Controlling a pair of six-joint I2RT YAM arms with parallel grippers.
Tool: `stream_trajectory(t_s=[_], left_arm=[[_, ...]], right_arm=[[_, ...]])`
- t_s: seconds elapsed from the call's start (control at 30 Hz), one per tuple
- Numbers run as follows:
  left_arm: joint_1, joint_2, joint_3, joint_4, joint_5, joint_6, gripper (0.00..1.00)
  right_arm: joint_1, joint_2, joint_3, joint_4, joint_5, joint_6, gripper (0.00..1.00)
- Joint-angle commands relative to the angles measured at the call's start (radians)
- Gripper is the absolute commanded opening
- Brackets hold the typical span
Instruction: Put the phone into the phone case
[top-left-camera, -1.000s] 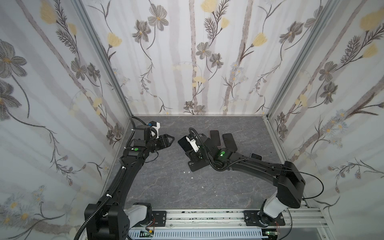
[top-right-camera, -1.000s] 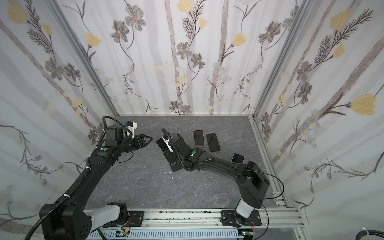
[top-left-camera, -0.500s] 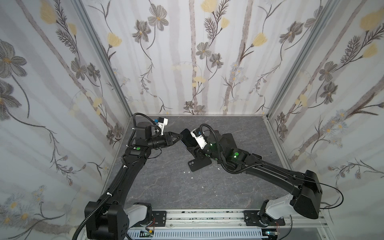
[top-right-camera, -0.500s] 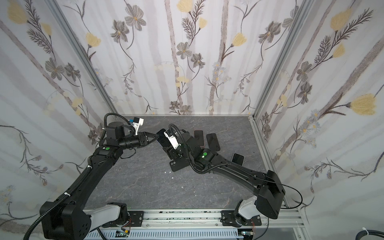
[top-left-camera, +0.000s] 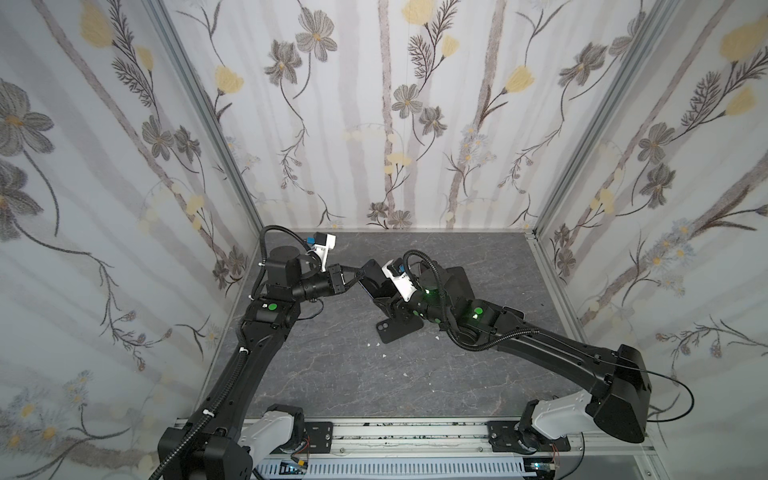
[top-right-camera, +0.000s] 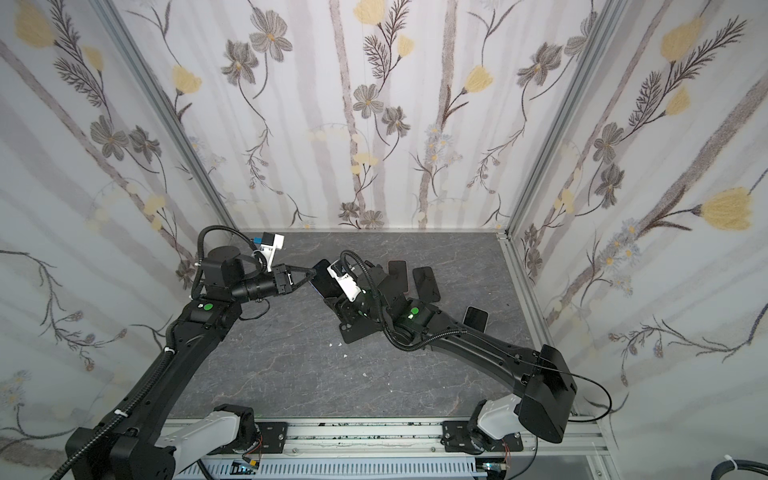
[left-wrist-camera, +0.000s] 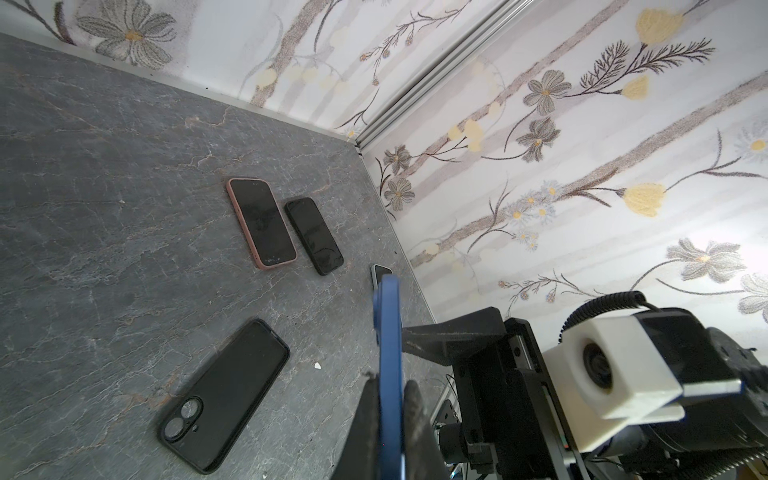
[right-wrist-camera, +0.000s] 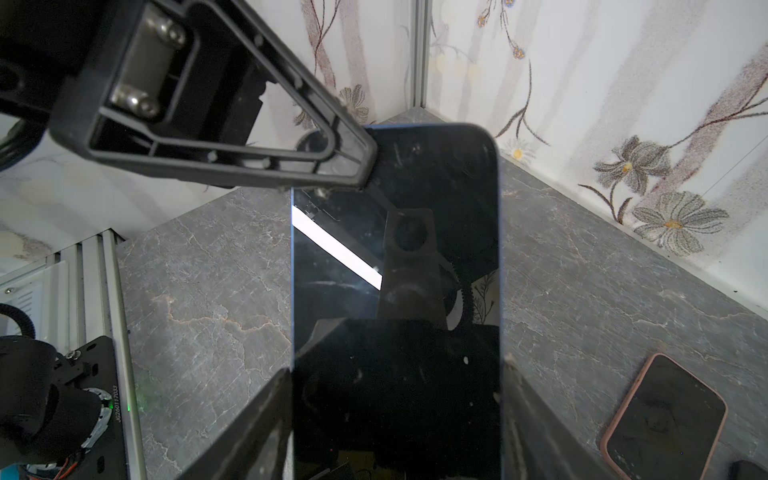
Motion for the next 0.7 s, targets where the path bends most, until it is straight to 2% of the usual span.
stream_trajectory(t_s=[0.0,0.03,0.13,0.2,0.23,0.4,0.57,0.67], left_arm=[[-0.003,-0.015,-0.003,0.071,-0.053,-0.015,0.0],[-0.003,-0.019,-0.003,0.077,-0.064,-0.03,0.0],[-0.003,-0.036,-0.01,0.135,-0.11,-0.09,0.0],[-0.003,-0.056,-0.023,0.212,-0.139,-0.145,0.0],[-0.003,-0.067,-0.032,0.251,-0.151,-0.165,0.0],[-0.003,-0.098,-0.041,0.407,-0.216,-0.26,0.0],[-0.003,-0.103,-0.014,0.563,-0.251,-0.355,0.0],[-0.003,-0.12,-0.011,0.674,-0.299,-0.394,0.0]], right_arm=[[0.0,-0.021,0.002,0.081,0.011,-0.008,0.57],[0.0,-0.023,0.006,0.08,0.014,-0.007,0.58],[0.0,-0.022,0.023,0.076,0.051,0.018,0.73],[0.0,-0.021,0.037,0.072,0.073,0.039,0.88],[-0.001,-0.023,0.046,0.07,0.075,0.048,0.91],[-0.019,-0.059,0.058,0.132,0.001,0.165,1.0],[-0.076,-0.124,0.004,0.278,-0.071,0.376,1.0],[-0.119,-0.168,-0.055,0.381,-0.096,0.51,0.95]])
